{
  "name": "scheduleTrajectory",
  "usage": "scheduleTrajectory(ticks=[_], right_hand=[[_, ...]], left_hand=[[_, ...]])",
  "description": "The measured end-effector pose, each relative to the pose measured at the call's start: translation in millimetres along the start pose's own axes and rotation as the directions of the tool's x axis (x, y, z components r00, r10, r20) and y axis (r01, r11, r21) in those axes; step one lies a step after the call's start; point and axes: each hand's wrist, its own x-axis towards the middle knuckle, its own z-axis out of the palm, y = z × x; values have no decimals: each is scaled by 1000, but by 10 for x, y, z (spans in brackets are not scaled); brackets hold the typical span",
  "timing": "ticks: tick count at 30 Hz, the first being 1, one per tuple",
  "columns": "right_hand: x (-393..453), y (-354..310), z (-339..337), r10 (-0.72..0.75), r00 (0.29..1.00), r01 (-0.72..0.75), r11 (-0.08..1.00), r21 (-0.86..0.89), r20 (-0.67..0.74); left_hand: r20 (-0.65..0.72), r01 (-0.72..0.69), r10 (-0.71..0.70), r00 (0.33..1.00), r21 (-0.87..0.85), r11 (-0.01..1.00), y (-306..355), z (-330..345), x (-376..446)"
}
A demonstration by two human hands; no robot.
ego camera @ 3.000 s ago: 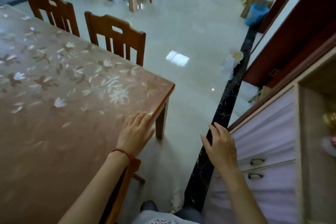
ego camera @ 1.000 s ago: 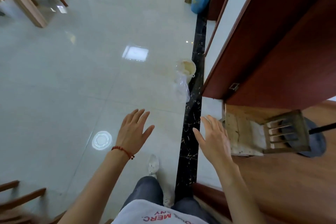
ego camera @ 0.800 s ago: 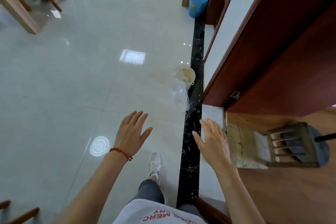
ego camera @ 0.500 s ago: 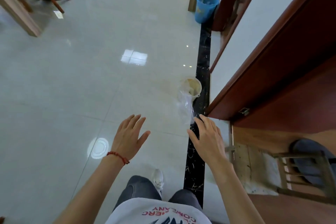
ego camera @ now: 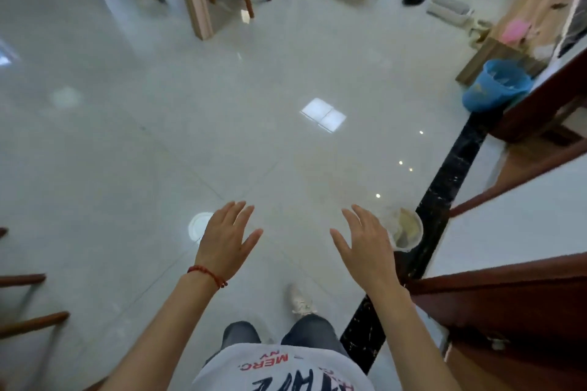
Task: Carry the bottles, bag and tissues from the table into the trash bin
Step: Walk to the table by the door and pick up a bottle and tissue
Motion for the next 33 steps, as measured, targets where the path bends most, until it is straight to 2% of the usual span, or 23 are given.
scheduleTrajectory(ticks=[6, 13, 20, 23, 27, 33], right_hand=[[917, -158, 3, -315, 945, 316, 949, 4, 87], [1563, -588, 242, -556, 817, 554, 830, 60, 154], [1939, -1319, 590, -685, 695, 676, 726, 126, 220], [2193, -1709, 744, -711, 666, 702, 700, 136, 226], [2595, -2312, 989, -725, 650, 715, 685, 141, 226], [3098, -3328, 1264, -741, 637, 724, 670, 164, 212]], left_hand=[[-96, 264, -266, 959, -31, 964, -135, -92, 130], [-177, 519, -523, 833, -75, 852, -400, -196, 11], [-204, 668, -673, 711, -103, 737, -936, -356, -12], [-214, 697, -705, 676, -123, 706, -1313, -446, 74], [-219, 709, -719, 659, -139, 692, -1948, -624, 310], [-230, 703, -709, 667, -121, 701, -2861, -1094, 713]])
